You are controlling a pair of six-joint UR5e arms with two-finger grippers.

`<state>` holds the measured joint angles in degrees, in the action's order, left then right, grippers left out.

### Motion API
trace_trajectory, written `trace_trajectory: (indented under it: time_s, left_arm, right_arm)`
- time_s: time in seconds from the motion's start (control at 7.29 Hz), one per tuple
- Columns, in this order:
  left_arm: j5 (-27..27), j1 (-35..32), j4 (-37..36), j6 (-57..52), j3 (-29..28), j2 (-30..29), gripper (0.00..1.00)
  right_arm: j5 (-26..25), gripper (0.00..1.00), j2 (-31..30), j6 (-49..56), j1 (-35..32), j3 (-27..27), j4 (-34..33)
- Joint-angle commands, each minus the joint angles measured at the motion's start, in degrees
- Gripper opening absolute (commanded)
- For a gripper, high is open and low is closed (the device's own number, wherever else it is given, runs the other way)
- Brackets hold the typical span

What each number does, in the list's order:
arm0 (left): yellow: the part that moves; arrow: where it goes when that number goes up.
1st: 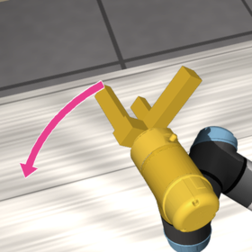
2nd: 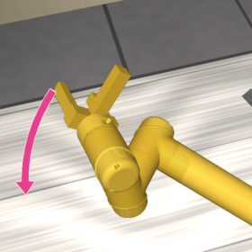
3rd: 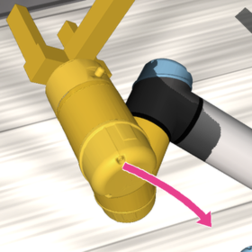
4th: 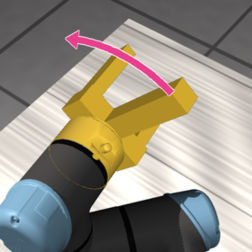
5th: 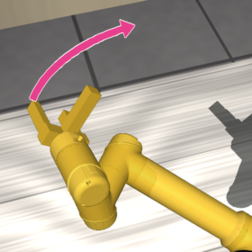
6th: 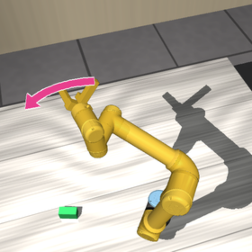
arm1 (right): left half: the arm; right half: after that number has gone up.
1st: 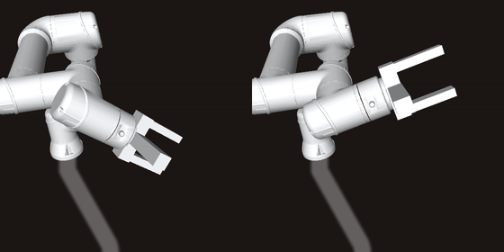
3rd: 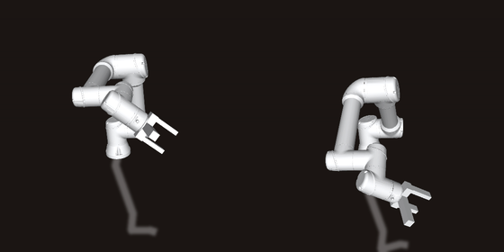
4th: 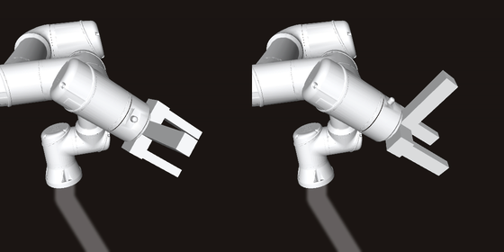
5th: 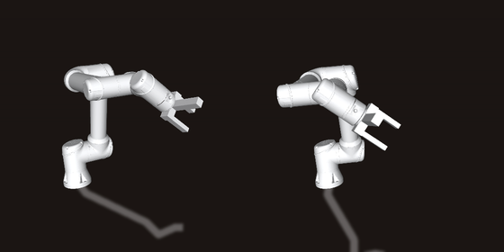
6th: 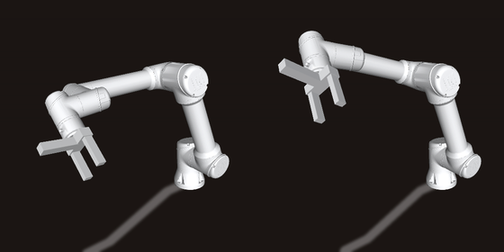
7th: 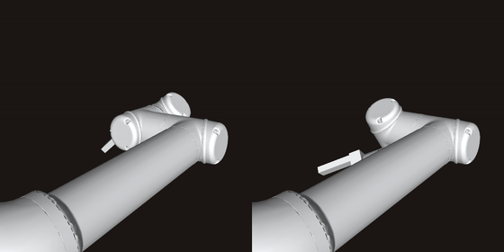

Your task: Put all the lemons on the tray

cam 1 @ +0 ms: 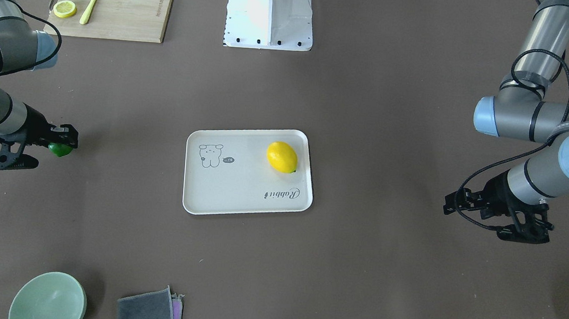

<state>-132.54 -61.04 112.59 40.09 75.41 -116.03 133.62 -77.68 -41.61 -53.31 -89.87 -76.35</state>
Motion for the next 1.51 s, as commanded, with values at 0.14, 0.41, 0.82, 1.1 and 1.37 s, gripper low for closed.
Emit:
trace_trajectory:
  time_s: [0.14, 0.41, 0.82, 1.1, 1.37]
  left_arm:
    - [-0.09, -0.04, 0.09, 0.34, 0.00, -0.08, 0.98]
    - [-0.09, -0.04, 0.09, 0.25, 0.00, 0.01, 0.98]
    - [-0.09, -0.04, 0.09, 0.34, 0.00, 0.01, 0.98]
    - [-0.09, -0.13, 0.26, 0.08, 0.00, 0.01, 0.98]
    - [-0.61, -3.79, 0.00, -2.28, -1.22, 0.10, 0.97]
  right_arm:
    - [-2.90, 0.00, 12.94, -21.08, 6.96, 0.40, -0.03]
    - [-8.10, 0.00, 21.73, -29.63, 12.25, 3.19, -0.11]
    - [-11.09, 1.00, 26.09, -31.69, 13.50, 7.96, -0.29]
    - [-10.58, 1.00, 25.91, -30.99, 12.54, 7.87, -2.31]
    - [-10.31, 1.00, 23.82, -23.49, 7.03, 7.96, -4.58]
